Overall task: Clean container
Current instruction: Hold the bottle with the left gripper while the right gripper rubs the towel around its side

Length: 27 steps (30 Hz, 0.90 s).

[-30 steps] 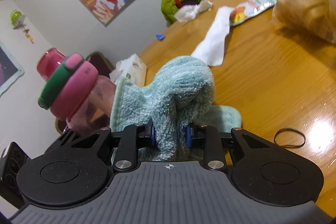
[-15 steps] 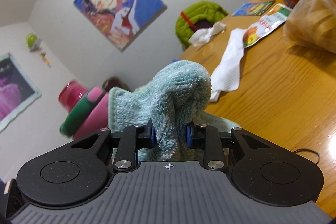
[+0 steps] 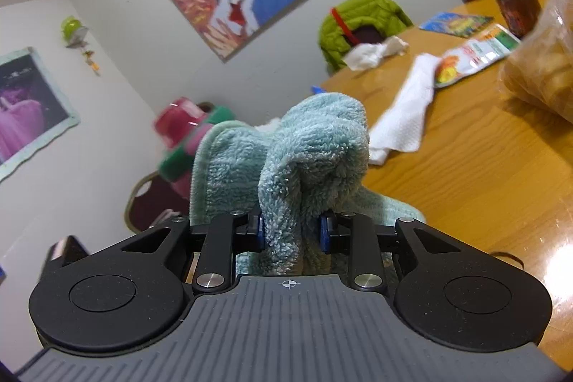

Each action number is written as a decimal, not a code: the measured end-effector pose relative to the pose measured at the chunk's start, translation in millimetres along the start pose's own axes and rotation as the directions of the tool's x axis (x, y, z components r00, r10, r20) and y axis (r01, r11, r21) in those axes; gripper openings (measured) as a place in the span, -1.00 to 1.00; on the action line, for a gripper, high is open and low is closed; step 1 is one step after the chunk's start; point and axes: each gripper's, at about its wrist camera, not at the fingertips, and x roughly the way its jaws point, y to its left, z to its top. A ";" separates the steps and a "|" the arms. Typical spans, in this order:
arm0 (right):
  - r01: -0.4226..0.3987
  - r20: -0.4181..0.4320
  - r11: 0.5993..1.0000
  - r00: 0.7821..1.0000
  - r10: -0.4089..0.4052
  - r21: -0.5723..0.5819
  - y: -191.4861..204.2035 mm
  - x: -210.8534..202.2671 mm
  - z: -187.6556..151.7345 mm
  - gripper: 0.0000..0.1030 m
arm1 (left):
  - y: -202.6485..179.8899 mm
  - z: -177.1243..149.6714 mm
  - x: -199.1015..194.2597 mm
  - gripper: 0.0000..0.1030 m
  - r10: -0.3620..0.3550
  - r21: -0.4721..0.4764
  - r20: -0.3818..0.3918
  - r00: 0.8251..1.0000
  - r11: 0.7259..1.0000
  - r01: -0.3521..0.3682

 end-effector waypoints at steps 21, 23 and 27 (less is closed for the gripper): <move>0.070 -0.103 0.995 0.993 -0.062 0.071 -20.3 20.6 -6.9 -0.41 | 4.3 -4.6 -0.7 0.33 0.010 -0.002 -0.023 1.000 1.000 -0.010; 0.083 -0.103 0.995 0.992 -0.077 0.053 -18.4 20.9 -7.2 -0.43 | 3.1 -4.4 -1.0 0.33 0.008 0.002 -0.023 1.000 1.000 -0.008; -0.050 0.085 0.998 0.995 0.048 0.023 -3.3 -9.6 1.7 -0.44 | 0.7 -4.1 -1.8 0.33 -0.005 0.012 -0.020 1.000 1.000 0.005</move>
